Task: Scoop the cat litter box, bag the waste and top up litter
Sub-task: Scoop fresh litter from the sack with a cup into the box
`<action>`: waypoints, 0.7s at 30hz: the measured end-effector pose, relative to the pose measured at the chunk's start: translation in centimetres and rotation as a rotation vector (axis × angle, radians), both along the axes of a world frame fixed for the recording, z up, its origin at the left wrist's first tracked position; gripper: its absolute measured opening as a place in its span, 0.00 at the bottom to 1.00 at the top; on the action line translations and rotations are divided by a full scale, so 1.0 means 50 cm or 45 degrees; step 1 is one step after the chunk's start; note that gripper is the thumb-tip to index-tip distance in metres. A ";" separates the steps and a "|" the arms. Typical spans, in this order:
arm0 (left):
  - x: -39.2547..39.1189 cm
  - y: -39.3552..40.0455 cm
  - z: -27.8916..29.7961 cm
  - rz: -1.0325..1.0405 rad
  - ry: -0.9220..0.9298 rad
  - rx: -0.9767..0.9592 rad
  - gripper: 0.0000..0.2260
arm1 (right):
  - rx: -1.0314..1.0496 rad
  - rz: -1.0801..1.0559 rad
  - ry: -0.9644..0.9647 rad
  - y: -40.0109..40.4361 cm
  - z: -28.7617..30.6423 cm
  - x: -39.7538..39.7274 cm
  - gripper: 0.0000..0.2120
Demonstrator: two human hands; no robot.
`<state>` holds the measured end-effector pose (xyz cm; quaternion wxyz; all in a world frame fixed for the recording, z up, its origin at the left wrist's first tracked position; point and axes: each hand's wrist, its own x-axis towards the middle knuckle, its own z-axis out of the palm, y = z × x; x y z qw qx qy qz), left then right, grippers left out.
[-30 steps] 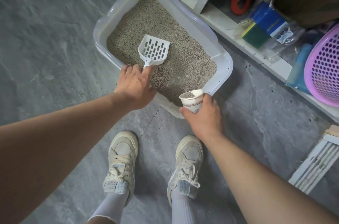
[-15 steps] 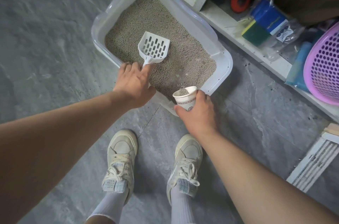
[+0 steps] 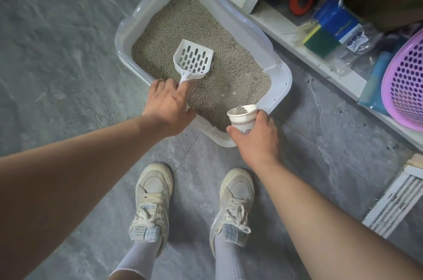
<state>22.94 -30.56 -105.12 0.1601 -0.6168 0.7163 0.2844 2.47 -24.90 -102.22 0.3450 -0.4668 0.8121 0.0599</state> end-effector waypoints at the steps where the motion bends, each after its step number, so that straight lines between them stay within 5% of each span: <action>1: 0.000 0.000 0.000 0.001 0.000 -0.002 0.32 | 0.008 0.029 -0.008 -0.001 0.000 0.000 0.30; 21: 0.002 0.004 0.002 0.010 0.003 -0.025 0.32 | -0.041 0.078 -0.056 -0.035 -0.010 -0.020 0.31</action>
